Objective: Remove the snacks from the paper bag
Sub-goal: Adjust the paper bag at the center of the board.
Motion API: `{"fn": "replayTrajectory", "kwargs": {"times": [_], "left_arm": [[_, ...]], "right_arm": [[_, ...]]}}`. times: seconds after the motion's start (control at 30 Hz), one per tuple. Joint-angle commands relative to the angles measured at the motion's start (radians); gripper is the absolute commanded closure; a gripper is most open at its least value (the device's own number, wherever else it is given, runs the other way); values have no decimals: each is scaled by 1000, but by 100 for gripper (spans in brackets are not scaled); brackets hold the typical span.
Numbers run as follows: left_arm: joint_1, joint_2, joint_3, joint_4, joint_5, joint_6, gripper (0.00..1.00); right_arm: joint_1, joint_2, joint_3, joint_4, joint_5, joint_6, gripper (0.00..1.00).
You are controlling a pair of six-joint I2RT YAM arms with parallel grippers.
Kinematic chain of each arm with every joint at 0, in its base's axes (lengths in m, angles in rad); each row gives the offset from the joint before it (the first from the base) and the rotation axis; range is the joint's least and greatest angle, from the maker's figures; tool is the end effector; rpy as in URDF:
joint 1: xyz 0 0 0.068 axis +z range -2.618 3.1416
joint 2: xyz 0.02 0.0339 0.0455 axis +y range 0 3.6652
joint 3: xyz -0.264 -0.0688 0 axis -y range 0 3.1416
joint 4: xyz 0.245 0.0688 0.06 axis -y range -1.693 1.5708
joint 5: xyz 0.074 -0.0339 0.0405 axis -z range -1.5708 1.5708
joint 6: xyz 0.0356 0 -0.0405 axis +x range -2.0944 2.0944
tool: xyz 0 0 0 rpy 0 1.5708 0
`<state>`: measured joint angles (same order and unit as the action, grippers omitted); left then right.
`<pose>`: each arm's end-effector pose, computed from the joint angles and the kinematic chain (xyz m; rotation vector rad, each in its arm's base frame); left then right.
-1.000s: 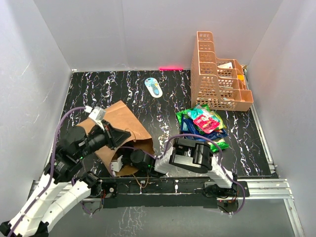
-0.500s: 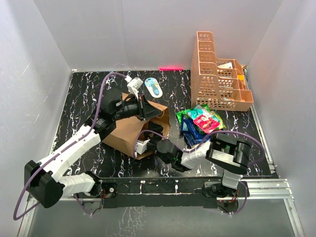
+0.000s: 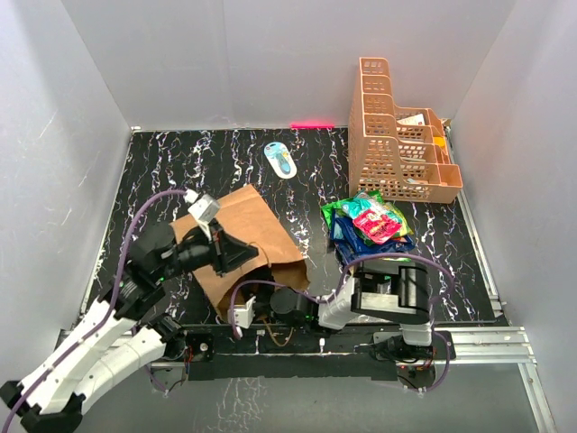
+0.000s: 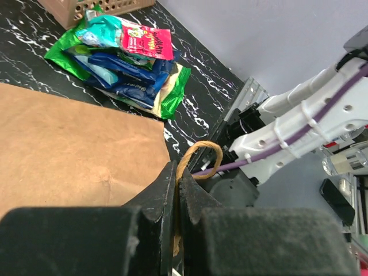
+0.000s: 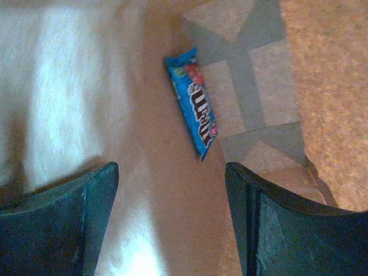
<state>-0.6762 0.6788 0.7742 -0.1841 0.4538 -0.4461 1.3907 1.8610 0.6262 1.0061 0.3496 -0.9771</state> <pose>0.1137 -0.1112 0.3529 0.5723 1.7083 -1.2029 0.0725 0.3300 0.1306 -1.5439 0.8968 -0.0174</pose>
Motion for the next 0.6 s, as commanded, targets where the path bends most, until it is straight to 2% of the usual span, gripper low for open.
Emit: {"fn": "replayTrajectory", "kwargs": {"times": [0.0, 0.13, 0.3, 0.4, 0.57], "left_arm": [[1, -99, -38, -119, -105, 29, 100], [1, -118, -14, -185, -167, 61, 100], [1, -128, -16, -203, -169, 93, 100], [1, -139, -32, -165, -154, 85, 100], [2, -122, -19, -127, -120, 71, 100]], "right_arm": [[-35, 47, 83, 77, -65, -18, 23], [-61, 18, 57, 46, -147, -39, 23], [-96, -42, 32, -5, -210, -64, 25], [-88, -20, 64, -39, -231, -96, 27], [-82, 91, 139, 41, -174, -116, 30]]}}
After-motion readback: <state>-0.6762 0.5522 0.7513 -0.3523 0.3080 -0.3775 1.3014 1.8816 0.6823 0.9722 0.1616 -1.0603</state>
